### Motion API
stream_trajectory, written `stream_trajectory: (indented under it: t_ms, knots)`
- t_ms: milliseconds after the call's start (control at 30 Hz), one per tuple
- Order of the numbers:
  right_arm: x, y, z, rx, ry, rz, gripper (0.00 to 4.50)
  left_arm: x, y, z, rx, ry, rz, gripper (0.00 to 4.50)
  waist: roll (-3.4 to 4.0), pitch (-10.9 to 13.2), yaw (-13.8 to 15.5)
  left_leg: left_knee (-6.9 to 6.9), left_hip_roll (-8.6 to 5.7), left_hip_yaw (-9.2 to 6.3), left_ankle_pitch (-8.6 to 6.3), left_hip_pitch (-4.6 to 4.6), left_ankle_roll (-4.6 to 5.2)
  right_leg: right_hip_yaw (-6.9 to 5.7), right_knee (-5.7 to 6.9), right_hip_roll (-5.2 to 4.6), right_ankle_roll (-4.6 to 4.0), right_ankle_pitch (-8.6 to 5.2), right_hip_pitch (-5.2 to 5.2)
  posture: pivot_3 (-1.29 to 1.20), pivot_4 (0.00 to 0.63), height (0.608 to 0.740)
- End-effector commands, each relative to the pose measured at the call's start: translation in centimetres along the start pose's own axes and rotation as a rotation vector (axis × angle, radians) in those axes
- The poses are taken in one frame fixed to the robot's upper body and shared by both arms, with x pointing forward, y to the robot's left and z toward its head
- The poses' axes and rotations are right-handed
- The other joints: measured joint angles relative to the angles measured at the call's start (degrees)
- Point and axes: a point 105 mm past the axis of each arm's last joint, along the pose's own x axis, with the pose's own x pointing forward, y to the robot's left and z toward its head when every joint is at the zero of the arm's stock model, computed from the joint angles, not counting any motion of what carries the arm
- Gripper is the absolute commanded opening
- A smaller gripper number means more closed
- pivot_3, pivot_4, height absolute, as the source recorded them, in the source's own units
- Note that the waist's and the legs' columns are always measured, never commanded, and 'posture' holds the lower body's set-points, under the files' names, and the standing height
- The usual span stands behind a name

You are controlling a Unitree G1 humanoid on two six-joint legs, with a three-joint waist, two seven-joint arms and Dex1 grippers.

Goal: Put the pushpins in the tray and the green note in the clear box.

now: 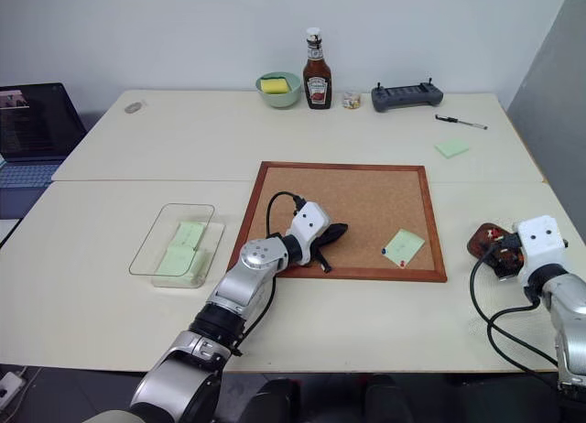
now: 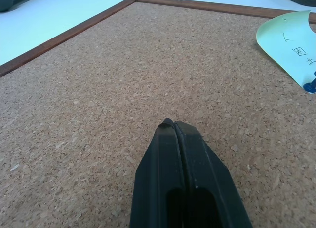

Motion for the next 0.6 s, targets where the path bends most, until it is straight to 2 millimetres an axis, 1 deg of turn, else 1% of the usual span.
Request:
stream_trajectory:
  t_ms: [33,167,300,367,467,600]
  knots:
    - [-1.1,1.8,2.5,0.081,-0.111,0.135,4.4,0.3,-1.3,-2.0,-0.015,0.073,-0.04,0.0,-0.01,0.0,0.01,0.0,0.0,-0.01,0.0,0.0,0.0,0.0,0.0,0.0,0.0,0.0,0.0,0.0,0.15,0.74]
    - [-2.2,6.0,3.0,0.168,-0.111,0.358,4.4,0.3,-1.3,-2.1,-0.014,0.075,-0.042,0.0,0.0,-0.02,0.04,0.0,-0.01,-0.02,0.0,-0.01,0.0,-0.02,-0.03,0.0,0.01,0.0,0.03,0.0,0.15,0.74]
    - [-2.9,9.7,2.9,0.155,-0.089,0.513,4.4,0.3,-1.3,-2.1,-0.013,0.075,-0.042,0.0,0.0,-0.02,0.02,0.0,0.0,-0.03,0.0,0.0,0.0,-0.02,-0.04,0.0,0.04,-0.01,0.04,0.0,0.15,0.74]
    - [-2.9,11.3,2.6,0.129,-0.08,0.566,4.4,0.3,-1.3,-2.1,-0.012,0.075,-0.042,0.0,-0.02,-0.04,0.03,0.01,0.0,-0.04,0.0,0.0,0.0,-0.03,-0.05,0.0,0.06,-0.01,0.04,0.0,0.15,0.74]
    - [-2.4,12.7,2.7,0.104,-0.093,0.594,4.4,0.4,-1.3,-2.1,-0.011,0.075,-0.043,0.0,-0.02,-0.05,0.03,0.01,-0.01,-0.04,0.0,0.0,0.0,-0.03,-0.07,0.0,0.1,-0.02,0.04,0.0,0.15,0.74]
    - [-1.4,13.5,2.5,0.101,-0.098,0.593,4.4,0.4,-1.3,-2.1,-0.008,0.076,-0.042,0.0,-0.04,-0.06,0.05,0.01,0.0,-0.05,0.0,0.0,0.0,-0.04,-0.08,0.0,0.13,-0.03,0.04,0.0,0.15,0.74]
